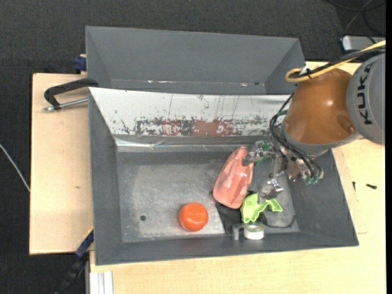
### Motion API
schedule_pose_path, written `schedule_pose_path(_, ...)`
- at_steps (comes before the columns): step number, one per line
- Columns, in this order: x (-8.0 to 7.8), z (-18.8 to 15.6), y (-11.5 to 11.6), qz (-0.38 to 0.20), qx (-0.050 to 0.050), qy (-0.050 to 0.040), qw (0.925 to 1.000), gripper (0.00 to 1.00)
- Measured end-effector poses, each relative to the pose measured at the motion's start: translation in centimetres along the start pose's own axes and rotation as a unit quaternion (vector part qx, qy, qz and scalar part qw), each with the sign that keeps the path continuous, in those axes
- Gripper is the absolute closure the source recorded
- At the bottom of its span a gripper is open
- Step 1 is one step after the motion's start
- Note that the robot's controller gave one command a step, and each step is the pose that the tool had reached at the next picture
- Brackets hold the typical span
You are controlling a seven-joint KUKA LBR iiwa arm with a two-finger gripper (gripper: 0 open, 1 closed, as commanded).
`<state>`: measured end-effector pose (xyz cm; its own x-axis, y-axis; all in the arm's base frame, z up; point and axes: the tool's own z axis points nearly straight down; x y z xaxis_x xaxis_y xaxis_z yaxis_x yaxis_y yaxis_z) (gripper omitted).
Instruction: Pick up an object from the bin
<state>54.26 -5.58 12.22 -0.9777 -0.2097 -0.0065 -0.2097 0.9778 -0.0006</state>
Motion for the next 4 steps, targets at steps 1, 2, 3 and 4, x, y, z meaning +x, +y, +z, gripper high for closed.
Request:
schedule_pose_path(1, -0.1, 2.4, -1.3, -0.031, -0.008, 0.0025, 0.9995, 0.0)
schedule_pose_path(2, 3.6, 2.8, 0.8, -0.174, 0.007, -0.0133, 0.9847, 1.0)
schedule_pose_path(3, 3.6, 2.8, 0.8, -0.174, 0.008, -0.0133, 0.9846, 1.0)
schedule_pose_path(4, 2.7, -10.0, 1.0, -0.171, -0.002, 0.0033, 0.9853, 1.0)
